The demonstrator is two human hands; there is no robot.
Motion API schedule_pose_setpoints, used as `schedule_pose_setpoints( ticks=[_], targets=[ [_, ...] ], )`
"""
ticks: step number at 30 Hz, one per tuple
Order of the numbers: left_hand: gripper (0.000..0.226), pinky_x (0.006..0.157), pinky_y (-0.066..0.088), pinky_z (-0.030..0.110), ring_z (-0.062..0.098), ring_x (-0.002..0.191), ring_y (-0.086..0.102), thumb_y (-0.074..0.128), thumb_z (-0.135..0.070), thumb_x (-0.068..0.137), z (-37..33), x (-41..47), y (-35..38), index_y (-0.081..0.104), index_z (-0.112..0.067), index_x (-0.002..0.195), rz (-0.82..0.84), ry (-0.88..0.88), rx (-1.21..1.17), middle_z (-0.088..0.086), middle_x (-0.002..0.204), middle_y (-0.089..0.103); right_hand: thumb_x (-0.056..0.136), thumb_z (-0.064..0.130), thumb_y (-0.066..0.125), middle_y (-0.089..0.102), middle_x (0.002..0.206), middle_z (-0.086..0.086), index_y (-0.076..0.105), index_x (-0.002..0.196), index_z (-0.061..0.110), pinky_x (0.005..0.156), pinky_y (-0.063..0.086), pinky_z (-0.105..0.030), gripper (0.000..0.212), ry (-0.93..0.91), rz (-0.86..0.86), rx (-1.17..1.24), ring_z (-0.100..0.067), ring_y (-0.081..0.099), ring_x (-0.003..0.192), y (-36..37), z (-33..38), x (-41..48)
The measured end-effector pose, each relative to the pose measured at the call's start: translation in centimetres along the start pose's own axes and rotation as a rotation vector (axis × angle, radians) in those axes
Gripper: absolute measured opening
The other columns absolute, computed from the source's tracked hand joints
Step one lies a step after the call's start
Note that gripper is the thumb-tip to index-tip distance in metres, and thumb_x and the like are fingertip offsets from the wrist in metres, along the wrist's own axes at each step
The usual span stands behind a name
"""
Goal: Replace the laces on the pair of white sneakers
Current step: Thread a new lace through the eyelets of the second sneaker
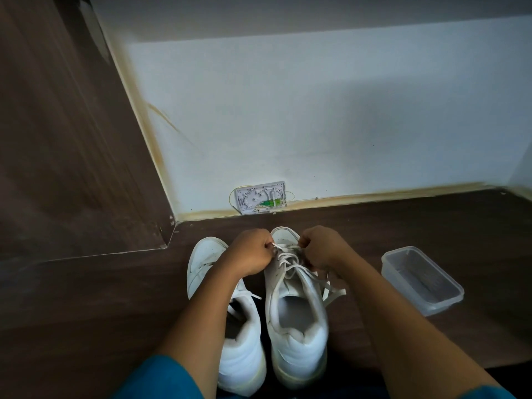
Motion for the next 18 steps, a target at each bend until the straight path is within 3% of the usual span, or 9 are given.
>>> schedule_pose_setpoints(
  ticks=[4, 6, 8, 9, 10, 12, 14, 16, 18],
  targets=[
    [0.006, 0.069, 0.043, 0.033, 0.028, 0.087, 0.059, 0.053, -0.011, 0.090, 0.1, 0.0, 0.1, 0.054, -0.012, 0.084, 0.012, 0.005, -0.003, 0.013, 0.093, 0.063, 0.087, 0.002, 0.055, 0.070, 0.100, -0.015, 0.068, 0.099, 0.006, 0.086, 0.054, -0.040, 0.018, -0.008, -0.031, 0.021, -0.031, 0.067, 0.095, -0.1, 0.0, 0.2],
    [0.011, 0.072, 0.047, 0.036, 0.025, 0.080, 0.058, 0.057, -0.010, 0.086, 0.3, -0.1, -0.2, 0.049, -0.018, 0.085, 0.008, -0.014, -0.099, 0.007, 0.088, 0.059, 0.087, 0.005, 0.061, 0.070, 0.089, -0.012, 0.066, 0.095, 0.010, 0.069, 0.058, -0.035, 0.010, 0.000, -0.029, 0.146, -0.026, 0.069, 0.076, -0.4, -0.1, 0.1],
    [0.018, 0.074, 0.052, 0.041, 0.022, 0.073, 0.057, 0.060, -0.007, 0.080, 0.3, -0.4, -0.5, 0.049, -0.021, 0.080, 0.038, -0.035, -0.181, 0.003, 0.080, 0.056, 0.087, 0.007, 0.064, 0.063, 0.075, -0.006, 0.059, 0.097, 0.013, 0.043, 0.048, -0.022, 0.012, 0.031, 0.010, 0.225, -0.016, 0.061, 0.052, -0.8, -0.6, -0.2],
    [0.017, 0.074, 0.054, 0.042, 0.021, 0.070, 0.058, 0.060, -0.005, 0.078, 0.1, -0.5, -0.5, 0.052, -0.021, 0.077, 0.067, -0.038, -0.199, 0.002, 0.076, 0.056, 0.086, 0.007, 0.064, 0.061, 0.074, -0.003, 0.059, 0.101, 0.012, 0.040, 0.043, -0.020, 0.016, 0.033, 0.011, 0.200, -0.013, 0.057, 0.050, -1.3, -0.8, -0.3],
    [0.016, 0.072, 0.055, 0.040, 0.019, 0.067, 0.058, 0.059, -0.004, 0.078, 0.0, -0.7, -0.4, 0.055, -0.019, 0.074, 0.100, -0.037, -0.213, 0.000, 0.071, 0.057, 0.085, 0.006, 0.062, 0.062, 0.077, -0.002, 0.061, 0.103, 0.012, 0.043, 0.045, -0.020, 0.019, 0.041, -0.022, 0.150, -0.013, 0.058, 0.054, -2.0, -1.2, -0.2],
    [0.018, 0.065, 0.054, 0.031, 0.015, 0.062, 0.057, 0.059, 0.000, 0.078, -0.2, -0.9, -0.3, 0.061, -0.017, 0.074, 0.140, -0.019, -0.259, -0.001, 0.066, 0.058, 0.085, 0.008, 0.056, 0.066, 0.095, -0.004, 0.064, 0.104, 0.015, 0.065, 0.053, -0.027, 0.022, 0.101, -0.183, 0.030, -0.021, 0.064, 0.080, -3.7, -2.3, -0.3],
    [0.020, 0.059, 0.051, 0.024, 0.013, 0.061, 0.056, 0.061, 0.003, 0.080, -0.2, -1.1, -0.2, 0.063, -0.017, 0.076, 0.162, 0.006, -0.316, 0.000, 0.067, 0.058, 0.084, 0.016, 0.058, 0.063, 0.107, -0.003, 0.064, 0.099, 0.024, 0.085, 0.051, -0.036, 0.018, 0.155, -0.303, -0.038, -0.028, 0.058, 0.102, -4.8, -2.9, -0.9],
    [0.022, 0.055, 0.049, 0.019, 0.010, 0.060, 0.054, 0.063, 0.004, 0.081, 0.1, -1.0, -0.2, 0.064, -0.018, 0.076, 0.171, 0.026, -0.333, 0.000, 0.067, 0.058, 0.082, 0.020, 0.064, 0.064, 0.100, 0.002, 0.066, 0.085, 0.029, 0.086, 0.050, -0.034, 0.010, 0.081, -0.262, -0.052, -0.022, 0.058, 0.099, -4.7, -2.3, -1.3],
    [0.025, 0.054, 0.048, 0.018, 0.008, 0.058, 0.053, 0.062, 0.006, 0.082, 0.2, -0.9, 0.0, 0.062, -0.019, 0.075, 0.160, 0.032, -0.319, -0.001, 0.066, 0.057, 0.080, 0.015, 0.070, 0.066, 0.084, 0.004, 0.071, 0.080, 0.023, 0.072, 0.048, -0.022, 0.008, -0.061, -0.118, 0.037, -0.012, 0.060, 0.081, -3.6, -1.0, -1.5]
  ],
)
Point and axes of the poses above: each hand's wrist, its own x-axis towards the middle knuckle, its own y-axis out of the palm, z = x × y, the point moved 6 cm from there along x, towards the middle knuckle
